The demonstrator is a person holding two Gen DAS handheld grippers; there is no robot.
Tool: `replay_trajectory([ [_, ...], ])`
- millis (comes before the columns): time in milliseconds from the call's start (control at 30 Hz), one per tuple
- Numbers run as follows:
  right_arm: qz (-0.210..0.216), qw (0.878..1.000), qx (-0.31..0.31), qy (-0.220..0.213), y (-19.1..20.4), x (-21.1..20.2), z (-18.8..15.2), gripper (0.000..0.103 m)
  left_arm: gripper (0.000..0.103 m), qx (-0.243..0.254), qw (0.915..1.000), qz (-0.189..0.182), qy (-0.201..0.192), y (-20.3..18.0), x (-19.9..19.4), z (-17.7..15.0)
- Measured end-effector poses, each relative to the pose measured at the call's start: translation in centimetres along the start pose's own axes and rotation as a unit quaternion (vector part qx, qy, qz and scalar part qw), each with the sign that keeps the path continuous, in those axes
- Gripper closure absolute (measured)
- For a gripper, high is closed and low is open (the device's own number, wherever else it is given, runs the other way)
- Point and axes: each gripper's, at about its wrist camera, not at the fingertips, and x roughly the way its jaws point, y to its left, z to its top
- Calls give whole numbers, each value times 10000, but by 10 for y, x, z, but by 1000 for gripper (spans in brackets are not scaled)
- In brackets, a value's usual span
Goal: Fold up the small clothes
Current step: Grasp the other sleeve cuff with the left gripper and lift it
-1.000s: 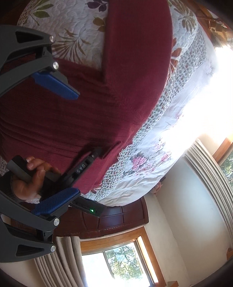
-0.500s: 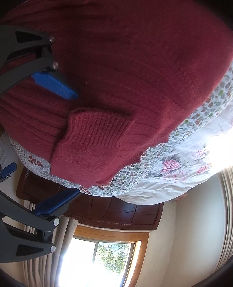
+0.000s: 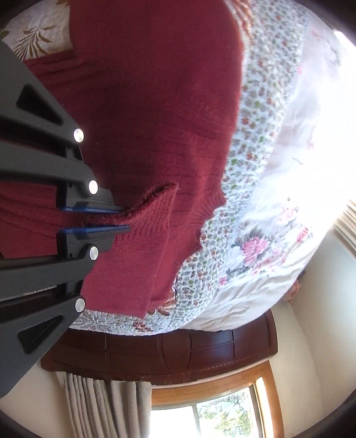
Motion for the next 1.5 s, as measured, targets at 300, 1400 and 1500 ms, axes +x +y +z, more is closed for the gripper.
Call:
replay_trajectory([
  [300,-10,9997,220,88,-16,4,-6,48,96,228,9981,373,-435,50,-60,21],
  [1400,322,9993,-166,-17,4,-19,7,42,24,-2487,9449,180,-2123,208,-135,-111],
  [1500,435,9986,-314,44,13,-14,12,42,23,-3400,8962,675,-2769,266,-183,-172],
])
